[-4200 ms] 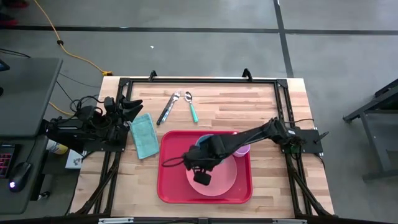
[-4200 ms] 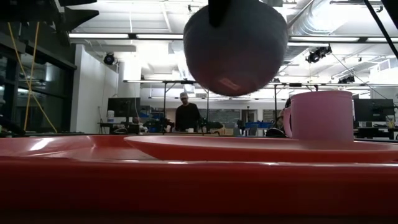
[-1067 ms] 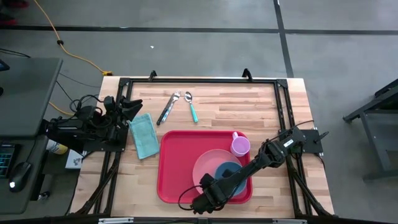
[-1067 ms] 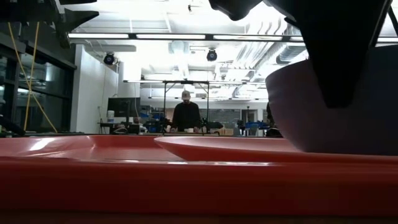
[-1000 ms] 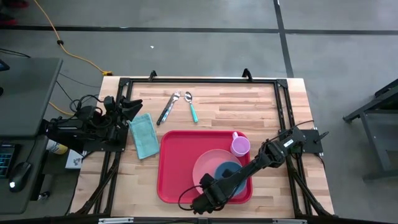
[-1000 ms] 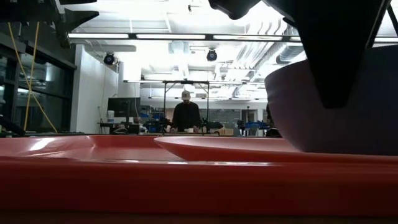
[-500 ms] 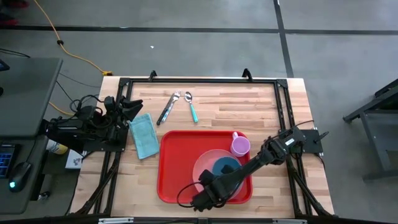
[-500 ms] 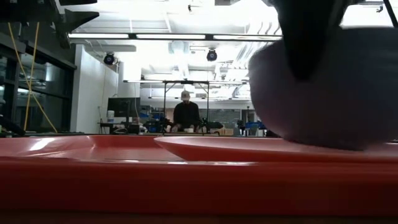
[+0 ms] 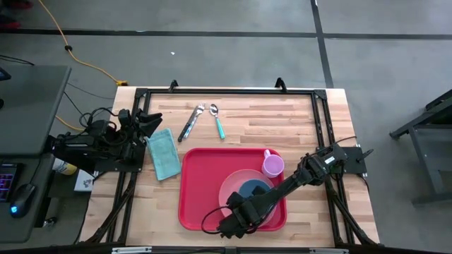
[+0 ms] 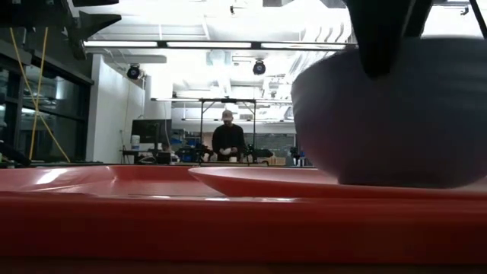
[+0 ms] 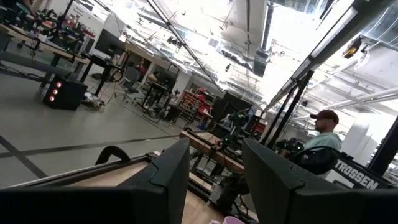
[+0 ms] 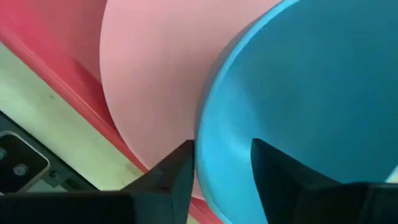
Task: Set up tray
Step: Put the blue bowl on top of the pink plate, then put the blue napkin on the red tray to the left of the pink plate
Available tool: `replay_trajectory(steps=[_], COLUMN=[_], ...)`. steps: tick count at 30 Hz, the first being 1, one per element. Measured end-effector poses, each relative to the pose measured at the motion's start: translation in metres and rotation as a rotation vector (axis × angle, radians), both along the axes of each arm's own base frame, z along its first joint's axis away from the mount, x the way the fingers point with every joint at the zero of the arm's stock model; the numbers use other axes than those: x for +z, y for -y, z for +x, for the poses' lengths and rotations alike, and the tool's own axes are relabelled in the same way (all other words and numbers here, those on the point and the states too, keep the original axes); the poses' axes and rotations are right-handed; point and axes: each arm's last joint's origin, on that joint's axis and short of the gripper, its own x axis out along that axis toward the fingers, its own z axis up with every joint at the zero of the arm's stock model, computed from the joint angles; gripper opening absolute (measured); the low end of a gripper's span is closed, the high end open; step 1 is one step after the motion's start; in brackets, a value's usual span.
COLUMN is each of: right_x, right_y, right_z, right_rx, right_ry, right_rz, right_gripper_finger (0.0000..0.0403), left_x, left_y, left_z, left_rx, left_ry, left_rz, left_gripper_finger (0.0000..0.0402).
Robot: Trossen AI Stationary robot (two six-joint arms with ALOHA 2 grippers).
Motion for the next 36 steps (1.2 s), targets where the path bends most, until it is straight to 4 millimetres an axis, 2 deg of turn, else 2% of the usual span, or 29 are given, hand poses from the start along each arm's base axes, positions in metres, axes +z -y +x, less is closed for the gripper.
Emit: replay_trajectory(steps=[12, 18, 27, 36], right_x=[0.000, 0.011, 0.054, 0.123], right_y=[-0.001, 0.002, 0.011, 0.038], right_z=[-0.001, -0.003, -0.014, -0.038], right_rx=[0.108, 0.149, 0.162, 0.106], right_ry=[-0.028, -0.008, 0.119, 0.422], right_rz=[0.028, 0.040, 0.043, -0.171], right_gripper_finger=[0.0192, 0.0211, 0.0214, 0.0214], left_x=[0.000, 0.000, 0.000, 0.000], left_y=[0.000, 0.000, 0.000, 0.000], left_z=[0.000, 0.000, 0.000, 0.000], left_rx=[0.000, 0.000, 0.000, 0.000], left_ry=[0.000, 0.000, 0.000, 0.000], left_rz=[0.000, 0.000, 0.000, 0.000], left_gripper_finger=[0.0179, 0.0179, 0.0179, 0.0179])
